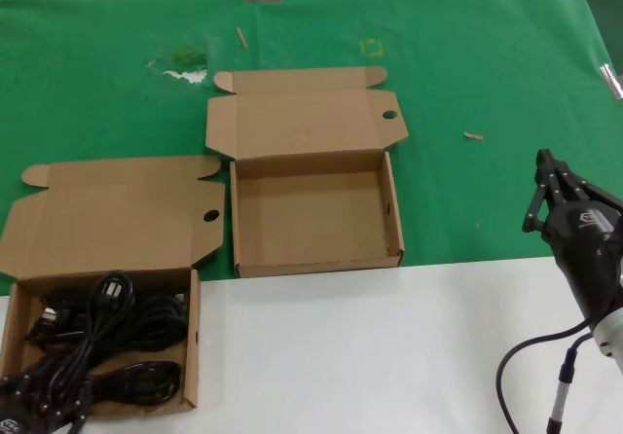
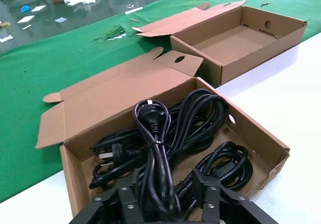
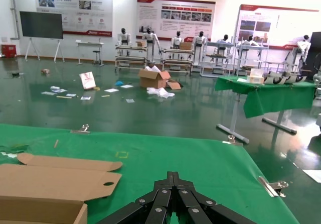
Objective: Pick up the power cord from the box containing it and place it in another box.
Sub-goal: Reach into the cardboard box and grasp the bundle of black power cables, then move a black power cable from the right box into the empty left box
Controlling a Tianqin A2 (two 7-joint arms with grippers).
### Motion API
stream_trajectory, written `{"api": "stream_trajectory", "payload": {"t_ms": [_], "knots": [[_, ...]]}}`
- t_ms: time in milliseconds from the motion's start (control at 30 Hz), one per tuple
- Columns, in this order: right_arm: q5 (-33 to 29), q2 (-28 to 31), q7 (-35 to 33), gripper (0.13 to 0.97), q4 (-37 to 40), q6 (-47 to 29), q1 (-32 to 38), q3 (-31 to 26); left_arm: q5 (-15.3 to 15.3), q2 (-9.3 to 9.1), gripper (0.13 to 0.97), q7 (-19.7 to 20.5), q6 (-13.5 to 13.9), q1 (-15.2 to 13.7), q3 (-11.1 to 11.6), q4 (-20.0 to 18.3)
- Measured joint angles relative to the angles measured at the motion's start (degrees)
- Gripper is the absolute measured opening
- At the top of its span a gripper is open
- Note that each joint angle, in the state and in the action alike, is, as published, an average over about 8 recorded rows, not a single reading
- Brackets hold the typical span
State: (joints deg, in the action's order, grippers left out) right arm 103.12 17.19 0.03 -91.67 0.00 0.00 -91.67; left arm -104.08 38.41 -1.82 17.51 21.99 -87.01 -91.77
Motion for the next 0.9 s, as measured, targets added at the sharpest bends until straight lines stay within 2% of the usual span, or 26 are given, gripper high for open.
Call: {"api": "stream_trajectory", "payload": {"t_ms": [33,300,600,767,900], "knots": [[0.0,0.0,0.0,0.138,0.0,0.0,0.0,0.0,0.2,0.04,0.484,0.3,-0.4,-0.1,-0.3,-0.1],[0.0,0.0,0.0,0.138,0.0,0.0,0.0,0.0,0.8,0.58,0.309,1.8,-2.3,-0.5,-1.2,0.0],[0.0,0.0,0.0,0.138,0.0,0.0,0.0,0.0,0.3,1.11,0.205,3.1,-3.1,-0.8,-1.0,-0.2],[0.0,0.0,0.0,0.138,0.0,0.0,0.0,0.0,-0.3,1.40,0.204,4.0,-3.3,-0.5,-0.5,-1.5],[0.0,0.0,0.0,0.138,0.0,0.0,0.0,0.0,-1.6,1.35,0.199,4.6,-3.2,1.0,1.8,-4.1]]}}
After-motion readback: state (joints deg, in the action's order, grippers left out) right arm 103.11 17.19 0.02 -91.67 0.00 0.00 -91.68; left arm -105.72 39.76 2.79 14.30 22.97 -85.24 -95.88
